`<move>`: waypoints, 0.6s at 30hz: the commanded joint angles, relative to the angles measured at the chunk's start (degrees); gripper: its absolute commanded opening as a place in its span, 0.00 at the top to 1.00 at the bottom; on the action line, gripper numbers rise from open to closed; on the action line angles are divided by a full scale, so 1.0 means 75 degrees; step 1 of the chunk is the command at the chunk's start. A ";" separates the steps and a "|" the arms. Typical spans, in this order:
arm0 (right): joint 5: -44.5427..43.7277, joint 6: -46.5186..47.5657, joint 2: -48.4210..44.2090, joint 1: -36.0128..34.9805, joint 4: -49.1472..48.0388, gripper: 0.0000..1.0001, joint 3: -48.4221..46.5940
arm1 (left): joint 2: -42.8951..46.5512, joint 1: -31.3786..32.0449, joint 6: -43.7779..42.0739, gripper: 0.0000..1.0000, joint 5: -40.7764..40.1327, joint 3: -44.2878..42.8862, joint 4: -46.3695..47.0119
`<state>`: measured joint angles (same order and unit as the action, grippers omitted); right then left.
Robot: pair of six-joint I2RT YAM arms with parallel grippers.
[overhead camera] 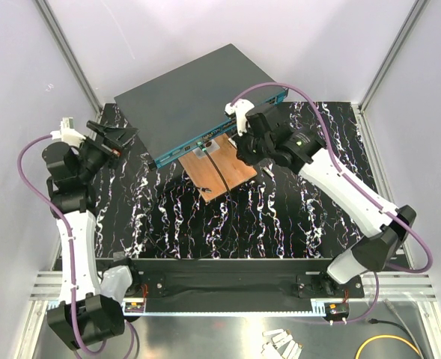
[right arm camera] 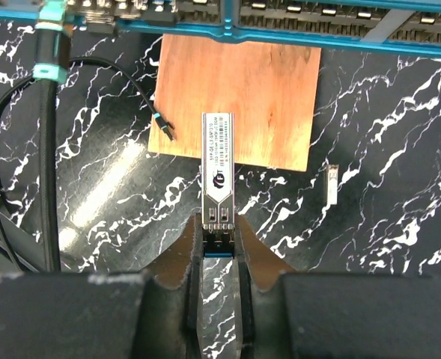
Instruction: Insert the plug into the switch port
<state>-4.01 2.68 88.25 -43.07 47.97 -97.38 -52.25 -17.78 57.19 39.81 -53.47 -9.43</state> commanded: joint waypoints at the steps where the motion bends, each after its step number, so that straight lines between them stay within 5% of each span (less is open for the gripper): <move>1: -0.0391 -0.0603 0.0163 0.0000 0.0120 1.00 -0.0562 | -0.0076 -0.0008 0.0623 0.01 0.0153 0.0133 0.1221; 18: -0.0789 -0.0826 0.0831 -0.0222 0.0155 1.00 -0.1347 | -0.0897 0.0742 0.0707 0.05 -0.0515 0.0544 0.1328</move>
<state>-8.10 -2.61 93.23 -43.94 49.76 -104.20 -58.87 -12.97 62.37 37.43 -49.36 -2.87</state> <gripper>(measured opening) 0.188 0.953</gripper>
